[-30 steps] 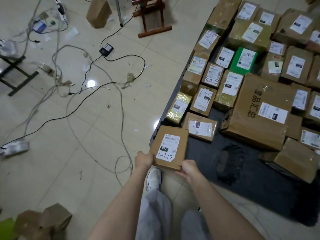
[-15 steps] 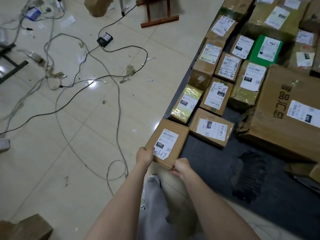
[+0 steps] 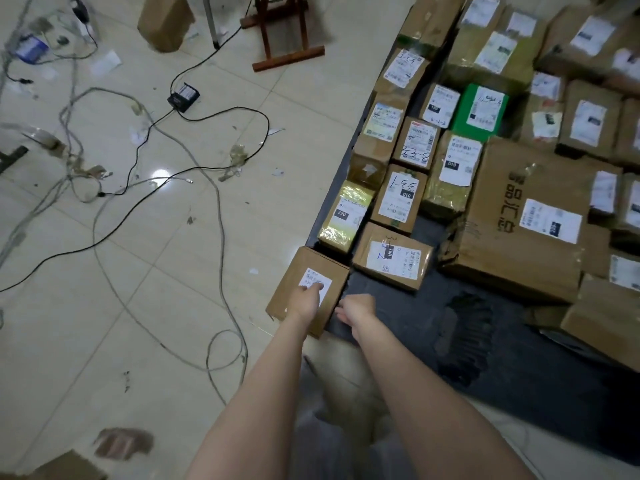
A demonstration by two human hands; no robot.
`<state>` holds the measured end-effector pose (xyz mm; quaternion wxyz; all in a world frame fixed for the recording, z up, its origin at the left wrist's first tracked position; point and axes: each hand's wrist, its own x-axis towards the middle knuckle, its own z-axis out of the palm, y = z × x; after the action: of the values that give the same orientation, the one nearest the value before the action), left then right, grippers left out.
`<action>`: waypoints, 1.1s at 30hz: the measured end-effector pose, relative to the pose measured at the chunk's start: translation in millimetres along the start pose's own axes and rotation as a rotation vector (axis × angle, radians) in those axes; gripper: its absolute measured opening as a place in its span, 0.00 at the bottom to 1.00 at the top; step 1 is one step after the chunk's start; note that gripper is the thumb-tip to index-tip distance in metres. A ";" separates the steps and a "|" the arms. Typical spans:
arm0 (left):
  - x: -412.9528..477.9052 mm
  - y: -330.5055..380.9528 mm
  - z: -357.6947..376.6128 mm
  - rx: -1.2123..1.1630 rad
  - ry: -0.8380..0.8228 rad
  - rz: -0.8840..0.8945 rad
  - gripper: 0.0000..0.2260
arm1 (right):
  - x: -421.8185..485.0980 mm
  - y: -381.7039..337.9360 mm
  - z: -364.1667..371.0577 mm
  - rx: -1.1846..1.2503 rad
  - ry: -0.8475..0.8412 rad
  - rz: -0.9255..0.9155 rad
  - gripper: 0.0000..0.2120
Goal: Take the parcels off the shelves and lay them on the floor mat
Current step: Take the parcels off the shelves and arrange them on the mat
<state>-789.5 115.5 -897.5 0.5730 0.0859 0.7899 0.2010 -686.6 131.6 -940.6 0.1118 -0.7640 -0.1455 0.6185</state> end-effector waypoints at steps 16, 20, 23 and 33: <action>-395.3 208.1 97.5 -0.124 -0.438 0.268 0.13 | -360.1 -178.4 -254.5 0.887 0.035 -0.349 0.12; -504.1 227.3 151.6 -0.076 -0.651 0.390 0.13 | -427.4 -179.5 -356.3 1.179 0.143 -0.457 0.09; -574.1 232.5 192.2 -0.044 -0.739 0.423 0.11 | -464.7 -173.2 -420.9 1.359 0.097 -0.508 0.10; -753.2 200.3 326.5 0.077 -0.973 0.492 0.10 | -591.1 -118.6 -616.3 1.457 0.347 -0.739 0.09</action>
<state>-254.2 92.5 -244.1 0.8049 0.3721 0.3970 0.2369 -207.9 34.6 -230.2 0.7945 -0.4880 0.0691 0.3548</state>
